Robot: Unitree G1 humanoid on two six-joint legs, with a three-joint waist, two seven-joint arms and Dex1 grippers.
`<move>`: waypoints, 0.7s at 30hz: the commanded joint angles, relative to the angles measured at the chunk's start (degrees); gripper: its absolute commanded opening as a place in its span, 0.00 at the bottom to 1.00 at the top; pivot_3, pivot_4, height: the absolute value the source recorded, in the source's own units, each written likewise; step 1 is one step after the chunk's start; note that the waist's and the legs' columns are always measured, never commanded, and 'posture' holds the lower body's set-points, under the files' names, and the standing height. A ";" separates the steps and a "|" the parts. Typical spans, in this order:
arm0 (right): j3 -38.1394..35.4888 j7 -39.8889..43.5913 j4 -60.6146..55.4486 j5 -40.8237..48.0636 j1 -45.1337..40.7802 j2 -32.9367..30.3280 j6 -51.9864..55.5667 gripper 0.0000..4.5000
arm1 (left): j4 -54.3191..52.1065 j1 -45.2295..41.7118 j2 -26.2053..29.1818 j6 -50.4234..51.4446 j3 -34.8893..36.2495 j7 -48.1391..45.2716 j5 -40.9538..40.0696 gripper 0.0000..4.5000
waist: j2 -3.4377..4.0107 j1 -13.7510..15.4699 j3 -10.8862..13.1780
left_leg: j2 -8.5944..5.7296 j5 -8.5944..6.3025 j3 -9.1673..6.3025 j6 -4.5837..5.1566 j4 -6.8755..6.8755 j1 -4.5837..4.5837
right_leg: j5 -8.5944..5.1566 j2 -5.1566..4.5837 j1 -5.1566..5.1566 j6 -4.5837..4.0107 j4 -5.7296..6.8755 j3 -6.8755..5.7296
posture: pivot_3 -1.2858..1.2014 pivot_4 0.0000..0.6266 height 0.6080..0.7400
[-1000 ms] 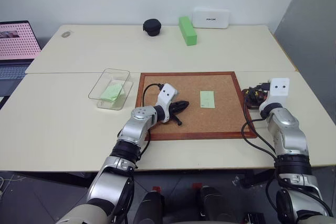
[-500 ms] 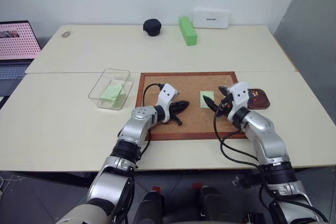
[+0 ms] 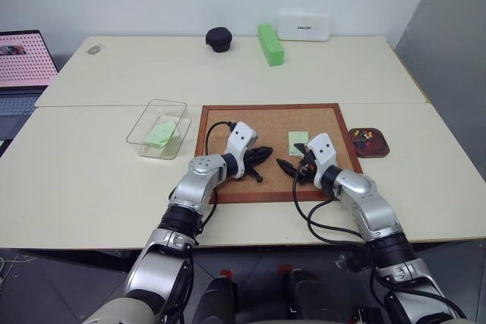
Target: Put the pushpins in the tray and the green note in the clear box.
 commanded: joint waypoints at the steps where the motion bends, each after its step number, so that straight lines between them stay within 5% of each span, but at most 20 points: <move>1: -1.28 -0.47 -0.76 0.60 -1.30 0.51 0.20 0.76 | -1.00 0.90 0.10 0.64 -0.66 0.09 0.18 0.00 | 0.00 0.00 0.00 | 0.00 0.00 0.00 0.00 0.00 0.00 | 0.00 0.00 0.00 0.00 0.00 0.00 | 0.52 0.24 1.00; 17: -3.40 -2.14 0.84 0.86 -2.01 0.78 0.82 0.01 | 0.47 -0.32 -0.65 0.09 -0.62 0.24 0.27 0.00 | 0.00 0.05 0.00 | -0.01 0.00 0.00 0.00 0.00 0.00 | 0.00 0.00 0.00 0.00 0.00 0.00 | 0.52 0.24 1.00; 21: -3.32 -2.09 1.32 0.69 -2.38 0.76 0.67 0.00 | 0.69 -0.37 -0.66 0.02 -0.58 0.32 0.31 0.00 | 0.00 0.05 0.00 | -0.01 0.00 0.00 0.00 0.01 0.00 | 0.00 0.00 0.00 0.01 0.00 0.01 | 0.52 0.24 1.00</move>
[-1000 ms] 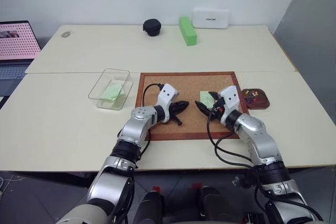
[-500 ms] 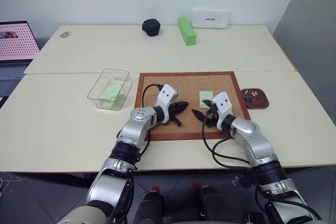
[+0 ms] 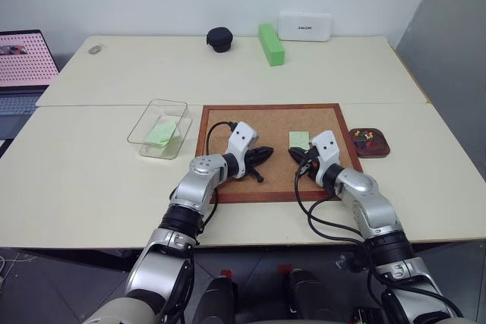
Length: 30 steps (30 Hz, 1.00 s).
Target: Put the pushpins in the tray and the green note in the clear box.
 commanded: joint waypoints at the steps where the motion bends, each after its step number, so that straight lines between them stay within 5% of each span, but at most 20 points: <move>1: -1.01 -0.40 -0.07 -0.21 -1.70 -0.35 -0.61 0.00 | 0.38 -0.21 -0.33 0.08 -0.50 0.22 0.18 0.00 | 0.00 0.00 0.00 | 0.00 0.00 0.00 0.00 0.00 0.00 | 0.00 0.00 0.00 0.00 0.00 0.00 | 0.52 0.24 1.00; 23: -2.05 -0.88 -10.21 -1.12 -0.57 -2.11 -6.03 0.00 | 1.27 -1.17 -2.35 1.40 2.57 4.43 -1.80 0.00 | 0.00 0.03 0.00 | 0.00 0.00 -0.01 0.00 0.01 0.00 | 0.00 -0.01 0.00 0.00 0.01 0.00 | 0.52 0.24 1.00; 30: -0.39 1.11 -11.44 -5.71 0.74 -7.20 -13.47 0.00 | -2.30 -5.32 -5.34 23.60 19.15 8.23 -21.33 0.29 | -0.05 -0.09 0.03 | 0.00 0.00 -0.02 0.00 0.01 -0.11 | 0.00 0.00 -0.06 0.01 -0.02 -0.05 | 0.52 0.24 1.00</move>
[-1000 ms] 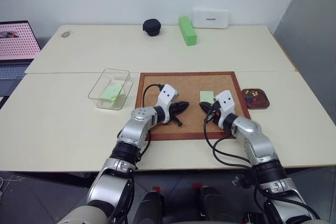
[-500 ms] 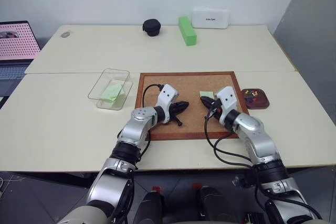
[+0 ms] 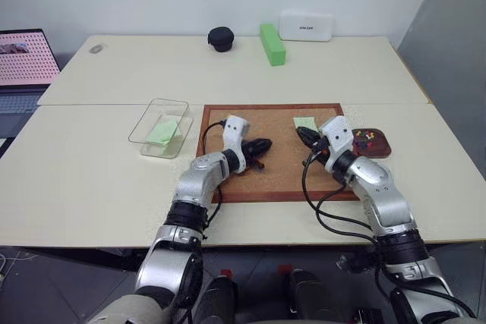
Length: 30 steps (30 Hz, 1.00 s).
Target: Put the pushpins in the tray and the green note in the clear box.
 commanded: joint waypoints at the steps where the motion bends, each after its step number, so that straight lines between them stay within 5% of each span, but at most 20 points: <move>1: 0.82 1.52 -2.55 -2.81 0.32 -2.78 -6.43 0.00 | -4.14 -2.98 -0.79 12.71 8.78 2.46 -12.01 0.32 | 0.00 -0.10 0.00 | 0.00 0.00 0.00 0.00 0.00 -0.01 | 0.00 0.00 -0.02 0.00 0.01 0.00 | 0.52 0.24 1.00; 16: 4.73 1.04 -3.18 -10.24 0.06 -5.47 -19.98 0.00 | -9.45 -5.71 -5.47 39.20 20.75 13.22 -34.80 0.97 | -0.08 -0.74 0.05 | -0.01 0.01 -0.03 -0.04 0.00 -0.02 | 0.00 -0.01 -0.04 0.00 0.02 0.02 | 0.52 0.24 1.00; 30: 7.96 1.50 -7.98 -13.08 1.74 -5.17 -23.42 0.00 | -9.23 -5.57 -6.46 39.97 19.55 13.83 -37.35 0.97 | -0.08 -0.72 0.05 | -0.02 0.10 -0.03 -0.21 -0.01 -0.02 | 0.00 -0.02 -0.04 0.00 0.01 0.02 | 0.52 0.24 1.00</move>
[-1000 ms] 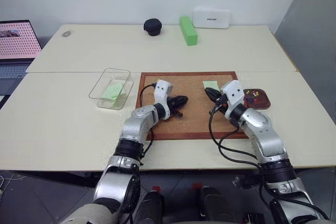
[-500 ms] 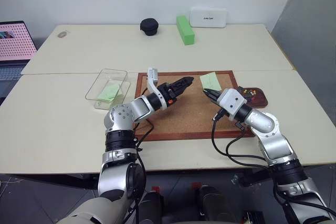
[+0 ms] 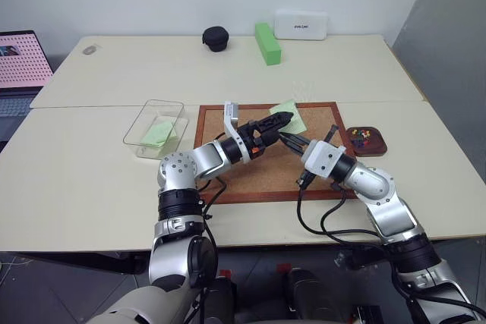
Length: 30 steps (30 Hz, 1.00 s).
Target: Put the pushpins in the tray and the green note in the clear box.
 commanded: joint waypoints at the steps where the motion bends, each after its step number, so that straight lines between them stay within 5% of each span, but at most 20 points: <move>1: -0.03 -0.04 -3.57 -0.17 -0.11 -0.12 -1.31 0.00 | -0.35 -1.17 -0.48 -0.77 -0.56 -0.61 -1.62 0.97 | 0.00 0.00 0.00 | 0.00 0.00 0.00 -0.01 0.00 0.00 | 0.00 0.00 0.00 0.00 0.00 0.00 | 0.52 0.24 1.00; 5: -0.60 -0.18 -3.69 0.28 0.51 -0.02 -0.49 0.00 | 0.05 -1.25 -0.36 -1.33 -0.31 -0.84 -1.76 0.87 | 0.00 0.00 0.00 | 0.00 0.01 0.00 -0.01 0.00 0.00 | 0.00 0.00 0.00 0.00 0.00 0.00 | 0.52 0.24 1.00; 23: -4.36 -2.66 -2.16 3.48 -0.24 1.31 4.21 0.00 | -0.40 -0.94 1.11 -1.05 -1.05 -2.03 -1.63 0.02 | 0.00 -0.01 0.00 | 0.01 0.01 0.00 -0.01 0.00 0.00 | 0.00 0.00 0.00 0.00 0.00 0.00 | 0.52 0.24 1.00; 30: -3.81 -2.52 -3.55 3.62 0.10 1.66 4.87 0.00 | 0.30 -1.30 1.29 -2.76 -2.20 -2.08 -0.17 0.01 | 0.00 -0.01 0.00 | 0.00 0.01 0.00 -0.01 0.00 0.00 | 0.00 0.00 0.00 0.00 0.00 0.00 | 0.52 0.24 1.00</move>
